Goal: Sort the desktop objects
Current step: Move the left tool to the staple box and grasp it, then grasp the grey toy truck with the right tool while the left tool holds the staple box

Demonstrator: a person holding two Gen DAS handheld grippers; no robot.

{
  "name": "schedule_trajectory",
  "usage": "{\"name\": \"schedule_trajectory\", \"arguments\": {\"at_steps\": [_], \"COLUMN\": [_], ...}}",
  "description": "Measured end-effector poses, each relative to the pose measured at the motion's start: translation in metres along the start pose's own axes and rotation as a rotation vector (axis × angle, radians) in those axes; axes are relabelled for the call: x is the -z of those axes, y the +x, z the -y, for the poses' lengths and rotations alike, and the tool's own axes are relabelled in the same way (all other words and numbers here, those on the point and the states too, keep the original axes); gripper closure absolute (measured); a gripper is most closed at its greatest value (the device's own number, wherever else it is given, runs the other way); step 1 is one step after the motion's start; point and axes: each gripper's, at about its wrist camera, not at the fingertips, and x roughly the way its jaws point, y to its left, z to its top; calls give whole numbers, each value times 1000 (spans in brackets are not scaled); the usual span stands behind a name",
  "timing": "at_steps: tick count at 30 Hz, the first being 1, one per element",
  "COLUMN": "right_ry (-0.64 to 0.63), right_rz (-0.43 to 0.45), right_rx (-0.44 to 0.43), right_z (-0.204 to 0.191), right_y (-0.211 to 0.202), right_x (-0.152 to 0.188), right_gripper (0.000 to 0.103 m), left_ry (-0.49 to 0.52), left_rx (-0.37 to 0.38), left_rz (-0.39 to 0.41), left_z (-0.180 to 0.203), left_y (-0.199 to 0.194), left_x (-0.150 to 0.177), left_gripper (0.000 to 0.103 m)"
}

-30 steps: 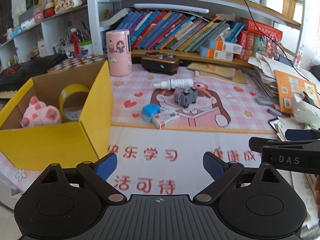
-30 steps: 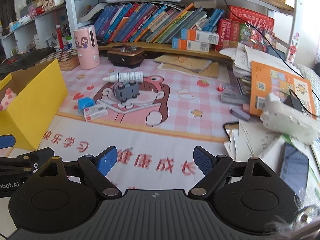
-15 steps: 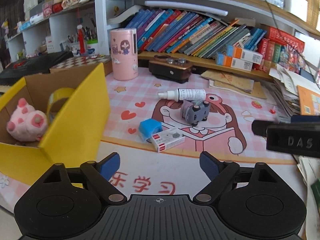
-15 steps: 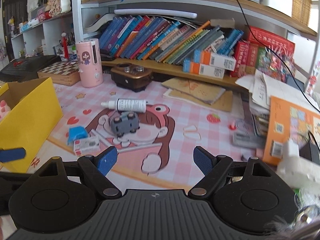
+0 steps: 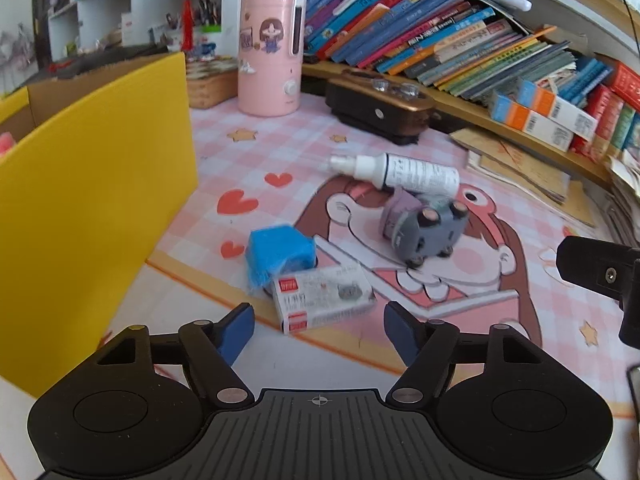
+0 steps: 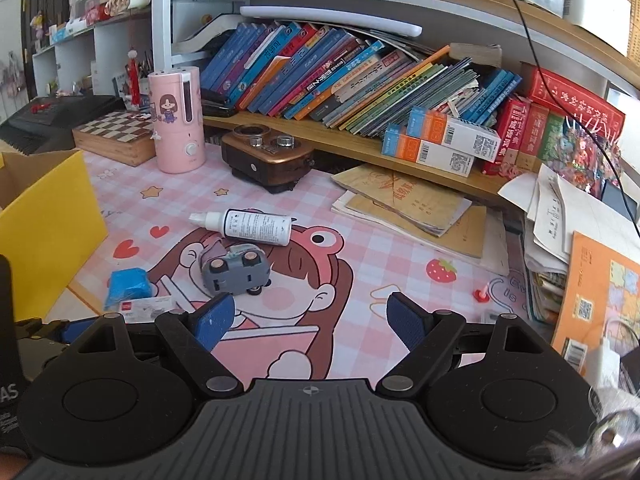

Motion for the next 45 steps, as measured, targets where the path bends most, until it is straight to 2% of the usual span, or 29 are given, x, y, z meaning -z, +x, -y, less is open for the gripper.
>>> {"name": "schedule_trajectory", "arguments": {"at_steps": [2, 5, 8, 13, 19, 27, 30, 32, 33, 37, 45], "right_ry": [-3, -11, -26, -59, -112, -153, -170, -160, -148, -116, -55], "right_rz": [-5, -11, -17, -41, -60, -89, -92, -94, -94, -102, -80], "right_rx": [-5, -20, -48, -108, -150, -165, -184, -213, -225, -238, -228], "right_z": [1, 1, -4, -18, -36, -43, -44, -43, -42, -41, -36], "right_y": [6, 16, 28, 51, 82, 116, 122, 124, 124, 116, 74], "right_x": [-2, -6, -8, -12, -13, -13, -11, -11, -11, -13, -20], "right_gripper": [20, 19, 17, 15, 15, 15, 20, 39, 41, 42, 41], "left_ry": [7, 42, 63, 66, 54, 39, 22, 21, 22, 36, 62], "left_rx": [-8, -33, -21, 15, 90, 92, 88, 87, 88, 98, 139], "left_rz": [3, 7, 6, -22, 5, 13, 4, 3, 4, 13, 51], "left_z": [3, 8, 6, -7, -29, -47, -54, -56, -56, -54, -51], "left_y": [3, 6, 5, -8, -43, -67, -69, -71, -72, -78, -95], "left_x": [-3, -4, -4, -3, 0, 4, 5, 5, 5, 3, -4], "left_gripper": [33, 43, 46, 47, 47, 47, 47, 47, 47, 47, 47]}}
